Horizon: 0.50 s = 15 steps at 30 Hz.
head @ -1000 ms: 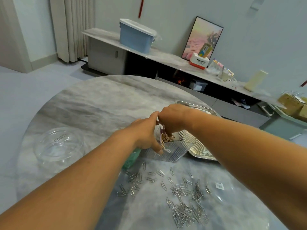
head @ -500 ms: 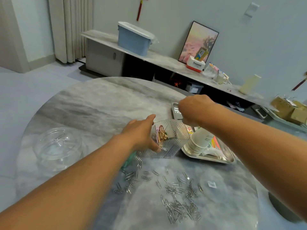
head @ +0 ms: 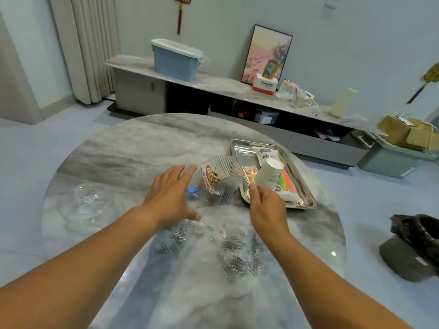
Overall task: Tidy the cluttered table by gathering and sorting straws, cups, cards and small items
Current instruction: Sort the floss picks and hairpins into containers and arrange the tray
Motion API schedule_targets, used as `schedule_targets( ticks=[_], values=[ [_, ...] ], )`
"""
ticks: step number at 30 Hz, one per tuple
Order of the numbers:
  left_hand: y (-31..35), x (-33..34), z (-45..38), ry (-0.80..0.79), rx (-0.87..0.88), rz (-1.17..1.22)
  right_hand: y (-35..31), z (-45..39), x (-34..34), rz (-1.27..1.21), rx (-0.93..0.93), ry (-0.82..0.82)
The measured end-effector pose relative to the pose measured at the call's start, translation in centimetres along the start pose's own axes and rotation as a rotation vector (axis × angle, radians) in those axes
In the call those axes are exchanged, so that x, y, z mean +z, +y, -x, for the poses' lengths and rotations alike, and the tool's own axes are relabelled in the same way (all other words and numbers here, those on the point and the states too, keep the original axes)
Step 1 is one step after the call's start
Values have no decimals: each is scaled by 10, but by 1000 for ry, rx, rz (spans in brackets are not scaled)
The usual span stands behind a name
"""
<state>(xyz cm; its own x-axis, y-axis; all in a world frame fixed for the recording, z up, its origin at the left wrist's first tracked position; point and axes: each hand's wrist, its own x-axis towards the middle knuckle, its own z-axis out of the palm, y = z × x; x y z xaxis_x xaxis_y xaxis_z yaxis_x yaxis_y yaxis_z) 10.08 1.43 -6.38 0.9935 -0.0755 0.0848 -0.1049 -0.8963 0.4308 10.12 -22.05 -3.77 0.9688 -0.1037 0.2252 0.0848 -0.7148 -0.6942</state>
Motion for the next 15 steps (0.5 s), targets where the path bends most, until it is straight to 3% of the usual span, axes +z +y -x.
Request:
schedule_targets(
  ticks=[3, 8, 12, 15],
  values=[
    [1, 9, 28, 23, -57, 6, 29, 44, 19, -87, 91, 4],
    [-11, 11, 44, 135, -122, 79, 60, 92, 30, -8, 150, 10],
    [-20, 2, 33, 113, -111, -69, 73, 100, 26, 115, 167, -36],
    [-17, 2, 42, 303, -14, -85, 76, 98, 26, 163, 160, -49]
  ],
)
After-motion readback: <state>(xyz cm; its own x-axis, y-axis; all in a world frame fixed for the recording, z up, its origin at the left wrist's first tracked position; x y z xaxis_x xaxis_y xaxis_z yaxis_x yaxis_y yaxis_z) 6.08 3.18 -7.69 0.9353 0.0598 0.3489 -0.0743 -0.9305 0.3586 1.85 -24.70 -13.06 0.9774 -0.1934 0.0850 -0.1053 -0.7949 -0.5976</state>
